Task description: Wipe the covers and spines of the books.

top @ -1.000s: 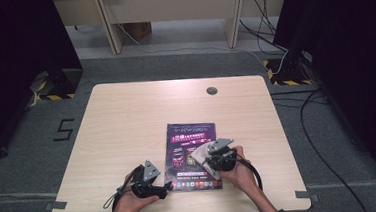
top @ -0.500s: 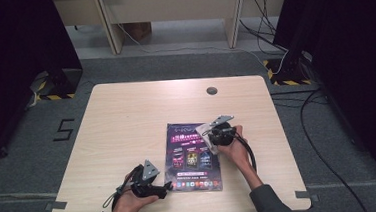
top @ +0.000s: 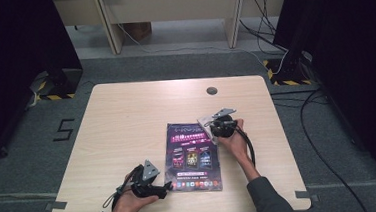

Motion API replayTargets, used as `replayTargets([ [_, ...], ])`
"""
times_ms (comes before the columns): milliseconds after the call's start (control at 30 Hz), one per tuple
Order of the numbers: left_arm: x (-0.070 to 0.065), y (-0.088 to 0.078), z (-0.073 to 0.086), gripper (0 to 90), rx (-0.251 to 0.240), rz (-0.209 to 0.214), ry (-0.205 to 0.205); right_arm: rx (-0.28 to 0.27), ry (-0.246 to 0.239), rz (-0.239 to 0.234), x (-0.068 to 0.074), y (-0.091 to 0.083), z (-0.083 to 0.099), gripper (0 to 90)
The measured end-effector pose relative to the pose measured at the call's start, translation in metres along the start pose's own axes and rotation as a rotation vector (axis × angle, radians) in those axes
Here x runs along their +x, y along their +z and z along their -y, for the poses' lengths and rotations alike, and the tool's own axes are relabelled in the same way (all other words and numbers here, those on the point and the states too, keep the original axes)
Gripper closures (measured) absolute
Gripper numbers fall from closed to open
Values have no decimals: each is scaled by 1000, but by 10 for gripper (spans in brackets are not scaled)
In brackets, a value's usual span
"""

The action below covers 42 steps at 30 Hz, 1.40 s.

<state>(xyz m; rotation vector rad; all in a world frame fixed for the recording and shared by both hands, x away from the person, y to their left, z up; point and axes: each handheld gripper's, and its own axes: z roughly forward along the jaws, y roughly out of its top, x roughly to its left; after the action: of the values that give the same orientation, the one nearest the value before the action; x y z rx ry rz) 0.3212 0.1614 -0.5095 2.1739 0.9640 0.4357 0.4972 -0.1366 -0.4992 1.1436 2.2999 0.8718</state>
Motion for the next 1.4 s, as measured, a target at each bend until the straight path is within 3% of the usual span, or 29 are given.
replayTargets([
  [133, 0, 0, 0, 210, 1, -2, 2, 5, 1, -1, 1, -1, 0, 745],
  [233, 0, 0, 0, 211, 0, 0, -1, 20, 19, -32, 3, -7, 4, 747],
  [400, 0, 0, 0, 212, 1, -2, 1, 44, 3, -72, 11, -22, 15, 748],
  [500, 0, 0, 0, 212, 1, -3, 2, 49, -35, -60, 16, -24, 15, 744],
  [567, 0, 0, 0, 212, 1, 0, 0, 56, -25, -52, 16, -22, 12, 740],
  [767, 0, 0, 0, 212, 0, 0, -4, 11, -4, -4, 7, -6, 4, 741],
  [900, 0, 0, 0, 212, -1, 1, -3, -4, 17, -9, 2, -4, 3, 764],
  [1200, 0, 0, 0, 214, 1, 3, -2, -61, 63, -1, -12, -34, 3, 775],
  [1333, 0, 0, 0, 214, 1, 5, -3, -71, 59, 37, -22, -53, 7, 775],
  [1400, 0, 0, 0, 214, -1, 5, -6, -76, 79, 56, -31, -60, 13, 774],
])
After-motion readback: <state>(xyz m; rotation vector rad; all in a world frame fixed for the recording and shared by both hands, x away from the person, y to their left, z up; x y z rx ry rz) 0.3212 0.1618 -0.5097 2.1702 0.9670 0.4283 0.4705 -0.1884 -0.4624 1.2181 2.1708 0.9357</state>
